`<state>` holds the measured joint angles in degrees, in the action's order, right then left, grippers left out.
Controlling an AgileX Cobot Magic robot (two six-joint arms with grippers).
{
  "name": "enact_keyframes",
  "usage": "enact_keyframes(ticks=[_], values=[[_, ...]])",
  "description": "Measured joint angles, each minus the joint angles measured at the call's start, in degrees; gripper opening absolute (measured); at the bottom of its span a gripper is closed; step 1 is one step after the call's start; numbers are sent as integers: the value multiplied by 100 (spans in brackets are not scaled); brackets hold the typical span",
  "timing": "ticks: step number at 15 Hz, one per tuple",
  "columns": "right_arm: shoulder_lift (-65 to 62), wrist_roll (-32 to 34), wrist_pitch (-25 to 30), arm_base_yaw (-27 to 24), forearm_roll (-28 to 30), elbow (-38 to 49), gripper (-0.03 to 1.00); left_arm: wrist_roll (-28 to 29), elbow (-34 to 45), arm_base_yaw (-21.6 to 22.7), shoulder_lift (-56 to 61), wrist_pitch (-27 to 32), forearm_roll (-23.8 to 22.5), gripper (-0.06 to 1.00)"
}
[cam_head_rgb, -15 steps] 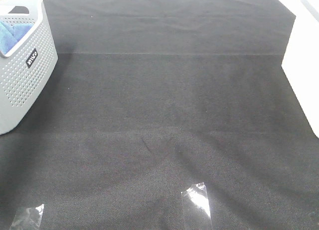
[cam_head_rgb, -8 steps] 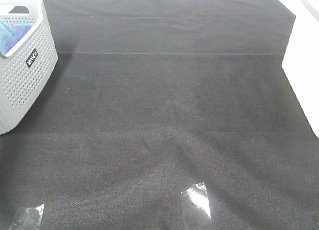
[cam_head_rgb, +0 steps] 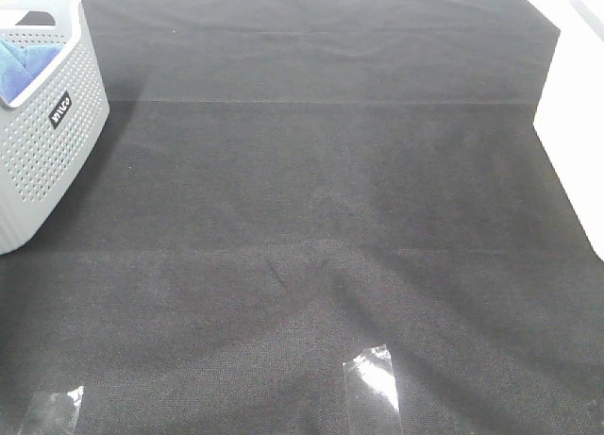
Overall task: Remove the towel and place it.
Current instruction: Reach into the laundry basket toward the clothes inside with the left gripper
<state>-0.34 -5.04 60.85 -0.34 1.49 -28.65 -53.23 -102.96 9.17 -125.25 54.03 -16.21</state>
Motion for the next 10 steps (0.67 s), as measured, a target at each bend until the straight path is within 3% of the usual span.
enact_keyframes(ticks=[3, 4, 7, 8, 10], values=[[0, 0, 0, 0, 0, 0, 79, -23, -6, 0, -189, 17, 40, 98], [0, 0, 0, 0, 0, 0, 79, -63, -6, 6, -195, 109, 126, 93], [0, 0, 0, 0, 0, 0, 79, 6, -6, 6, -195, 183, 57, 45], [0, 0, 0, 0, 0, 0, 79, 97, -6, 6, -195, 172, -17, 36], [0, 0, 0, 0, 0, 0, 79, 223, -6, 6, -195, 120, -80, 31]])
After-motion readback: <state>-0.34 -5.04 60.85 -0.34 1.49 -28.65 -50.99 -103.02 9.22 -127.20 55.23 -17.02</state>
